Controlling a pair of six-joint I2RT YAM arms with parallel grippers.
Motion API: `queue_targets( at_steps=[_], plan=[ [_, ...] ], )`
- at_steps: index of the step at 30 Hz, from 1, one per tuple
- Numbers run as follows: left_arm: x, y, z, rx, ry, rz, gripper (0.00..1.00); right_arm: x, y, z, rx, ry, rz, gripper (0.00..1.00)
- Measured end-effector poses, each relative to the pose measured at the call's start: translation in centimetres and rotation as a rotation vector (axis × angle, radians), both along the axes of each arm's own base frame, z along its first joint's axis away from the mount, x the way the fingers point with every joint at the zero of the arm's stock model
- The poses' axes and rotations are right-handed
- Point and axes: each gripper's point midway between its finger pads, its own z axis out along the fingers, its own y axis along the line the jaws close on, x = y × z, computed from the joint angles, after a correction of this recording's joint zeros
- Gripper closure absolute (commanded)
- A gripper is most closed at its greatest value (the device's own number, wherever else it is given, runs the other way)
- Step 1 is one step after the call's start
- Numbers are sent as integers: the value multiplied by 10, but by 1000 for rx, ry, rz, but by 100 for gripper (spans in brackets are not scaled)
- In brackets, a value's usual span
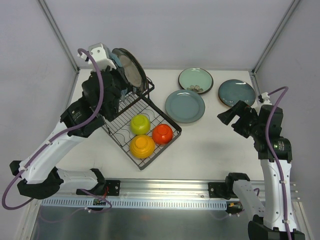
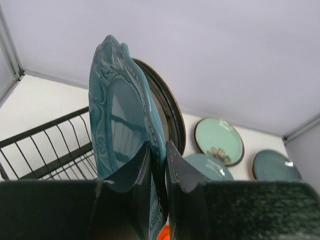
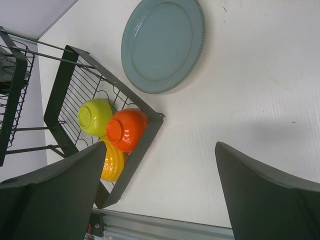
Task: Load the plates into the dish rack
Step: Insert the plate into the dish rack
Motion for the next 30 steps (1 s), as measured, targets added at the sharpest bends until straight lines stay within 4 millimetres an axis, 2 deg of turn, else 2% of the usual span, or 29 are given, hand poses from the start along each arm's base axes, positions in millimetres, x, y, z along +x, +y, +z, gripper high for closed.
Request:
queue_targets(
  at_steps=[5,11,20,30],
  plan=[
    [19,22,16,-94,-68,97,100,0,0,-1,-3,0,2,5],
    [37,35,6,-179,-86,172,100,-1,0,-7,-8,16,6,6],
    [63,30,-15,-285,-90,217,100,-1,0,-8,-19,14,15,5],
    [82,24,-40,-338,-80,234,100,1,-1,-12,-39,24,21,2]
  ],
)
